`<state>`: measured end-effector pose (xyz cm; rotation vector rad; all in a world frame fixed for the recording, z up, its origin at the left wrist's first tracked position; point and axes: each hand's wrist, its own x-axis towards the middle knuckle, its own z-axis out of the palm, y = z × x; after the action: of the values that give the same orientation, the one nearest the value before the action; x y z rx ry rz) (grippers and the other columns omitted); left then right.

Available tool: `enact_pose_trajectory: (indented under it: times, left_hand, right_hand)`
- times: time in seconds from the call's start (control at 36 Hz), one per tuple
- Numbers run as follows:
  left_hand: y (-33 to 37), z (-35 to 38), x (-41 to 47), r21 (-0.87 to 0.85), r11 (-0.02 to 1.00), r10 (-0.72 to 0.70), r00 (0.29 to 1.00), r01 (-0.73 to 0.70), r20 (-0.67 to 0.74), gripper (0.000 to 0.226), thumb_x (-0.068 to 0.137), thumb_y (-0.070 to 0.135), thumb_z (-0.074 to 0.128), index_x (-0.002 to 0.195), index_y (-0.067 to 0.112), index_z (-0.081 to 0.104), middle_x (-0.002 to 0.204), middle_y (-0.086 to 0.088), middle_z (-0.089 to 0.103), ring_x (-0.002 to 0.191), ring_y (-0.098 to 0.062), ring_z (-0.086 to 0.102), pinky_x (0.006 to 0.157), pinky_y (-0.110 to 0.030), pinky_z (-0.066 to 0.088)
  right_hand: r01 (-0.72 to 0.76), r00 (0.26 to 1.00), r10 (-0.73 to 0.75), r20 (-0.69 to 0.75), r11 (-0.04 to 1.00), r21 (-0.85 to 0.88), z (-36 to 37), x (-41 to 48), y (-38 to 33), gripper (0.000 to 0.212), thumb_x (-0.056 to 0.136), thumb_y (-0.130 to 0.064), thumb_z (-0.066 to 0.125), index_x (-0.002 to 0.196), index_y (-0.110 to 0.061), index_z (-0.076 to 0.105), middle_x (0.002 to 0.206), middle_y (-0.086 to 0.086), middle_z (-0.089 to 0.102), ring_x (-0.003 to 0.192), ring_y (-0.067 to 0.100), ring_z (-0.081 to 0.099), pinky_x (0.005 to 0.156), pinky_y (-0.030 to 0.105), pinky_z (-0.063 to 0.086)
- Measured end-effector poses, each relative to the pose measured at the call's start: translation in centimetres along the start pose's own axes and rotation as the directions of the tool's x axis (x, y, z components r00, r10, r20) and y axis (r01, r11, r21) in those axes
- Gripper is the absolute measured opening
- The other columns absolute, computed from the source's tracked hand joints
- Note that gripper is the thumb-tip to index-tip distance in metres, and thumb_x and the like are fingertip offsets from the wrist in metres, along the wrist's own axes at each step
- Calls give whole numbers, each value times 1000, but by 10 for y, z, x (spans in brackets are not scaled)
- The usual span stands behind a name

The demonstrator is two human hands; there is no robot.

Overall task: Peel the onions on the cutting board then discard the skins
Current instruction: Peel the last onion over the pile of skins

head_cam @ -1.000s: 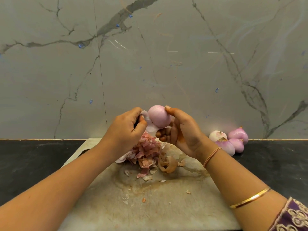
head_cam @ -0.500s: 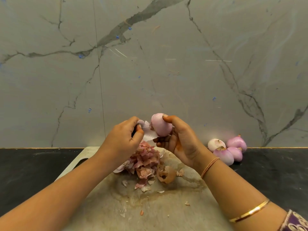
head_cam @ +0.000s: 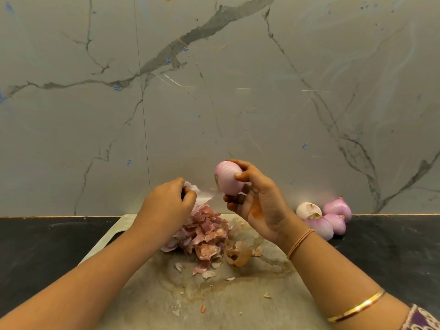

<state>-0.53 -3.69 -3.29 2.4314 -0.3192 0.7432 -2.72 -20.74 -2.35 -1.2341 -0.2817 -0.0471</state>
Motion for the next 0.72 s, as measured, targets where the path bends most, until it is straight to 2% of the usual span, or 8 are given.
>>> enact_pose_trajectory:
  times: [0.11,0.17,0.25,0.36,0.47,0.56,0.64,0.72]
  left_hand:
    - [-6,-3,2,35,999,17,1000,-18,24,18,91,33,49,98,20,60,94,3,57,87,-18,53,68,-29,43]
    - [-5,-5,1,13,999,30,998,-31,53,45,88,38,55,131,27,49,121,5,51,111,-18,47,90,-34,44]
    - [-1,-9,-1,-73,987,152,984,-145,91,67,85,39,61,144,30,31,130,12,43,120,-10,40,97,-30,37]
    - [5,-2,-6,-210,968,187,952,-136,243,70,83,40,66,144,33,31,107,19,55,101,-2,54,86,-19,42]
    - [3,0,-4,-279,955,151,971,-96,184,36,88,27,65,123,30,59,84,21,65,78,4,63,66,-6,46]
    - [0,-3,-1,-277,956,143,976,-93,166,22,91,17,61,107,31,69,84,23,65,78,11,62,68,-4,47]
    - [-2,-5,0,-194,979,105,980,-71,170,25,94,16,56,103,36,68,87,19,65,79,-2,65,70,-17,54]
    - [-8,-6,4,-148,987,83,986,-61,146,21,96,22,54,103,35,69,88,22,62,84,1,60,64,-8,43]
  right_hand:
    - [-127,989,122,80,989,70,1,-2,-1,51,69,-29,60,119,-18,62,115,22,53,76,25,54,58,26,50]
    - [-142,988,138,72,989,49,2,-4,0,45,75,-33,63,117,-17,60,113,20,52,77,24,52,57,25,50]
    - [-62,997,65,31,994,-91,2,-2,3,24,93,-27,58,115,-17,54,113,14,51,77,22,49,58,23,49]
    - [-17,999,21,24,987,-160,2,-1,3,17,96,-25,54,112,-18,56,117,14,53,83,25,55,64,27,52]
    - [-17,1000,21,19,983,-184,1,-1,3,20,98,-27,49,111,-17,59,118,18,55,78,25,57,63,27,53]
    - [-51,999,49,-16,993,-110,-1,0,2,26,96,-31,48,113,-15,60,108,18,55,68,21,56,58,26,51]
    - [-68,998,67,-18,995,-75,-3,1,1,43,87,-37,53,120,-11,61,101,18,54,66,21,49,54,24,46]
    - [14,1000,-12,11,989,-150,-4,0,2,43,72,-38,53,108,-19,67,106,13,55,73,22,48,55,23,46]
